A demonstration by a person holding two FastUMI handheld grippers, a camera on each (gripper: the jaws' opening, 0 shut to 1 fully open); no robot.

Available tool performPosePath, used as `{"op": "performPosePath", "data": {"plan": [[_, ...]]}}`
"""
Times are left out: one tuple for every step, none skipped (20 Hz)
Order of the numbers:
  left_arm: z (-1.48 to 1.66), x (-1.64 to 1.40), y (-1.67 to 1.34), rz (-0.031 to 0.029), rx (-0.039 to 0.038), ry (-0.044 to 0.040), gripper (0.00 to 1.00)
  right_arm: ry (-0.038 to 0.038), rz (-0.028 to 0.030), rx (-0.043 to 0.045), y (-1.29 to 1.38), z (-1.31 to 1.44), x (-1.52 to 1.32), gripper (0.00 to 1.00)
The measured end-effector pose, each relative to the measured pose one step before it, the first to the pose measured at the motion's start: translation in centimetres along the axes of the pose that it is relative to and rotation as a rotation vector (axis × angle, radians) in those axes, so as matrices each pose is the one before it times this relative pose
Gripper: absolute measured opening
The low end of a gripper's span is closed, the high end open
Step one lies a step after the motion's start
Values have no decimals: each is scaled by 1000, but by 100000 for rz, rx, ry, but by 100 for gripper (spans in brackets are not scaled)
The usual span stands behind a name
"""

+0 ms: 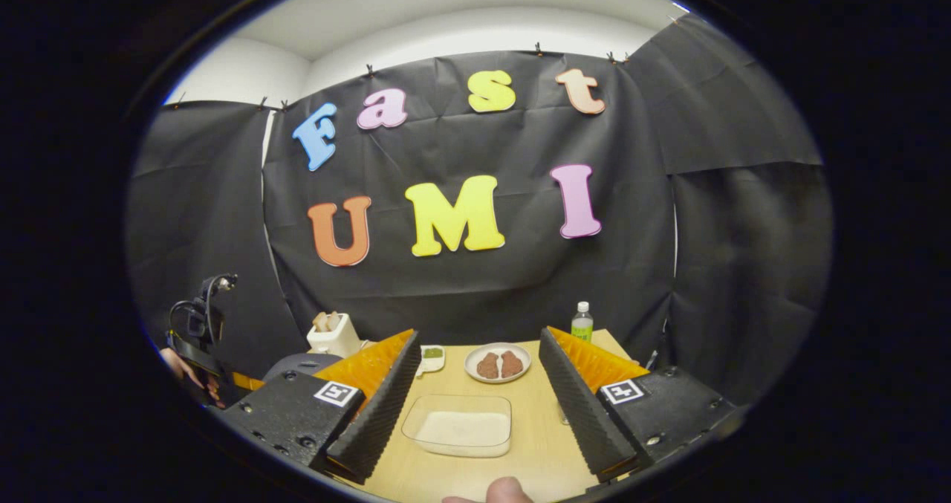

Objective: Close the left gripper, press the button to open the rice cooker; take a wooden spoon from the chopstick holder with the right hand, scoop a spoonful of rice and pour it into the rice cooker, then put the wooden spoon back into the chopstick holder.

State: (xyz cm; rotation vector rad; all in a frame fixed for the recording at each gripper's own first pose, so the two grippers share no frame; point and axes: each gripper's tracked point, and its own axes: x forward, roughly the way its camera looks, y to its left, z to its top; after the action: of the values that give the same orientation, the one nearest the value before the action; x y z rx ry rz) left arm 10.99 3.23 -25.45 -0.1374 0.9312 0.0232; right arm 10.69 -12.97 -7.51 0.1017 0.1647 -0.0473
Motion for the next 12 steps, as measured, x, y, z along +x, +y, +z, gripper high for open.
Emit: {"op": "performPosePath", "data": {"plan": [[23, 96, 273, 1763, -2329, 464, 44, 292, -173, 127, -108, -85, 190, 100], [-305, 819, -407, -2484, -2074, 2558, 25, -101, -335, 66, -169, 56, 174, 100], [-99, 358, -511, -2438, -856, 1727, 7, 0, -385, 97, -120, -51, 211, 100], [-255, 392, -239, -1829, -740, 1328, 2, 139, -205, 227, -90, 2, 147, 100], [-211, 332, -98, -1363, -389, 1846, 2, 72, -207, 307, -78, -137, 194, 100], [-436, 431, 552, 17, -331, -138, 2, 169, -252, 226, -73, 26, 174, 100], [649, 134, -102, -633, -756, 1871, 0, 163, -223, 4, -123, -91, 186, 100], [-676, 343, -156, -746, -178, 2087, 0, 178, -324, 33, -84, 16, 118, 100], [538, -13, -87, -383, 105, -1733, 0, 73, -286, 138, -107, -99, 134, 100], [31, 30, 542, 1351, 788, 328, 0, 82, -169, 290, 11, -54, 149, 100], [56, 182, 22, -133, -439, -61, 0, 517, 125, 81, 86, -218, 186, 100], [-68, -34, -107, 330, -472, 691, 0, 701, 168, -166, 86, -200, 150, 100]]}}
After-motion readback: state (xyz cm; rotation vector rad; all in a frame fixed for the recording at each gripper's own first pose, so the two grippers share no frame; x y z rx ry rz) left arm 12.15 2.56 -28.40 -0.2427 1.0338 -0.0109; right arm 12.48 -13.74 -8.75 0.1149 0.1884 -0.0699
